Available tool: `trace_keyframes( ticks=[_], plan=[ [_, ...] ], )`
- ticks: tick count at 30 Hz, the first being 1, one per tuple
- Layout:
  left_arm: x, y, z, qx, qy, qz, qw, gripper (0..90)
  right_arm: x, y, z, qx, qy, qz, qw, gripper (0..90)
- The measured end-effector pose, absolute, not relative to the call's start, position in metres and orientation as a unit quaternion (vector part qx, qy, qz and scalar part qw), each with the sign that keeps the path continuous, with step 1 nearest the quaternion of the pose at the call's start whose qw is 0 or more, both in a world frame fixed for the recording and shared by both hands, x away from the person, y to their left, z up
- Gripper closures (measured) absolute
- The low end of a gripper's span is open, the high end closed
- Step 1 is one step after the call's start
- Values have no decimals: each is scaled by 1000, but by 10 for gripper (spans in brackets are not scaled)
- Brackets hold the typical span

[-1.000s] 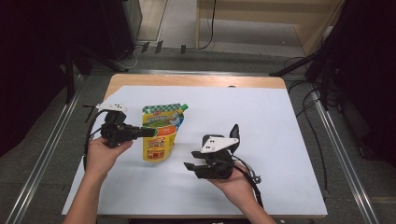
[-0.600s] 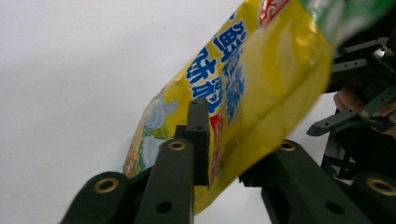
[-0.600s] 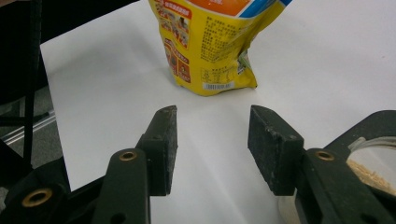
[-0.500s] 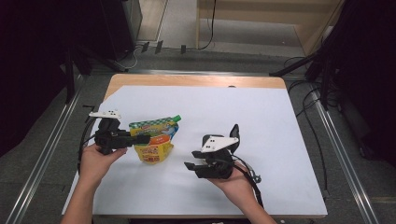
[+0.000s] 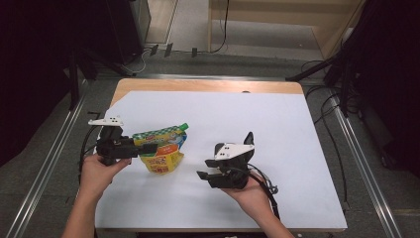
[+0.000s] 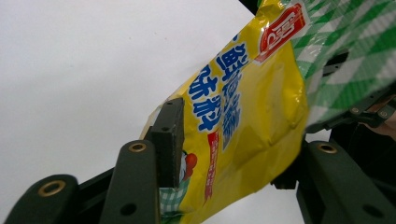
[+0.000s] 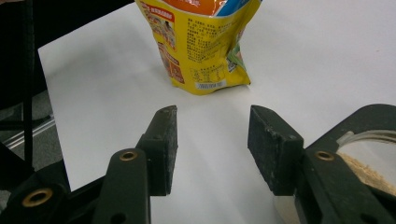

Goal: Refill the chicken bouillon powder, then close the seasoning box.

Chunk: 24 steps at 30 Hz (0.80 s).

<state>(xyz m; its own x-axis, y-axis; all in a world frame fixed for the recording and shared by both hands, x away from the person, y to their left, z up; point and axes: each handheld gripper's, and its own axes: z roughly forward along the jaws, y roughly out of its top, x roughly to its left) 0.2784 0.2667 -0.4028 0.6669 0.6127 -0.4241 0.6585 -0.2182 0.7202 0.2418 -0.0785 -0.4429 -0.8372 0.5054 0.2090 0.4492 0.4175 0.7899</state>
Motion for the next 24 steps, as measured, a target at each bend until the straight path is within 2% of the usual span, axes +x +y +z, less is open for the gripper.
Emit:
trace_keyframes(
  ticks=[4, 15, 24],
  plan=[
    [278, 269, -402, 779, 416, -25, 468, 508, 244, -81, -442, 292, 839, 457, 25, 550],
    [269, 278, -395, 786, 425, -16, 448, 484, 249, -88, -432, 302, 841, 449, 12, 578],
    [262, 297, -393, 780, 436, -16, 449, 474, 254, -103, -418, 313, 836, 451, 0, 733]
  ],
)
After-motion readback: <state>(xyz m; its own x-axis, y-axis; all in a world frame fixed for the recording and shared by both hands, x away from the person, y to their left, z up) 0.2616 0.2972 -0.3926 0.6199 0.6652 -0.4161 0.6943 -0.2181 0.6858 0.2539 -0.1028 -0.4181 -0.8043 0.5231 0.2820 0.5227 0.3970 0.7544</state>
